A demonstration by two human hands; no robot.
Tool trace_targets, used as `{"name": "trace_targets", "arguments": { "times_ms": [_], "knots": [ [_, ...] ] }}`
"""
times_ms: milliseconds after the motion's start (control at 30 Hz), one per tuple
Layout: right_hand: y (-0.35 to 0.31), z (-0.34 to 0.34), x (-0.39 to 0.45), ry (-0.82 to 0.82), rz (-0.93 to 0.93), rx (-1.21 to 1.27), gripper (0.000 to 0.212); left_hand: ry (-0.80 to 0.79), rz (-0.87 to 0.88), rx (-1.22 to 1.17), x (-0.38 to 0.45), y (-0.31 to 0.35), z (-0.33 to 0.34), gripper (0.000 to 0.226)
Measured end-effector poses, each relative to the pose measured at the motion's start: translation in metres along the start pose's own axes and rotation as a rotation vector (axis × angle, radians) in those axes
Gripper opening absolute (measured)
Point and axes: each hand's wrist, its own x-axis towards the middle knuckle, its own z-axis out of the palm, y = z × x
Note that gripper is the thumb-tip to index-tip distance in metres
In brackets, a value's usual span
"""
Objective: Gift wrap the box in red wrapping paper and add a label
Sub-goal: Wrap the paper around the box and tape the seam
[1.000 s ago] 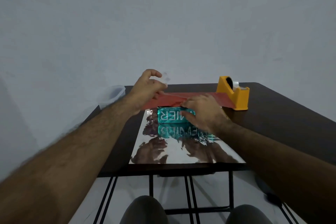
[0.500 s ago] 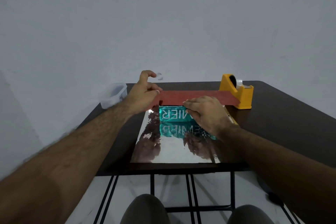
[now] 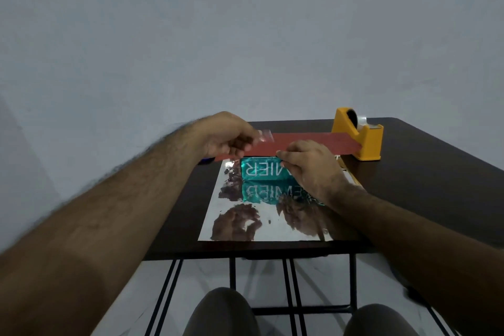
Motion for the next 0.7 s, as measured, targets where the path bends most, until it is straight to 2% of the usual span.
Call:
{"name": "trace_targets", "arguments": {
  "times_ms": [200,333,533,700],
  "knots": [
    [-0.001,-0.003,0.002,0.013,0.073,0.044,0.030,-0.088,-0.192,0.080,0.008,0.006,0.004,0.008],
    [-0.004,-0.008,0.003,0.018,0.137,0.078,0.041,-0.100,-0.280,0.088,0.015,0.006,0.007,0.007],
    [-0.003,-0.012,0.006,-0.035,0.078,0.052,0.050,-0.059,-0.342,0.079,0.017,0.004,0.001,0.008],
    [-0.005,-0.017,0.015,-0.216,0.017,-0.075,0.057,-0.035,-0.319,0.169,0.015,0.007,0.005,0.019]
  ]
}}
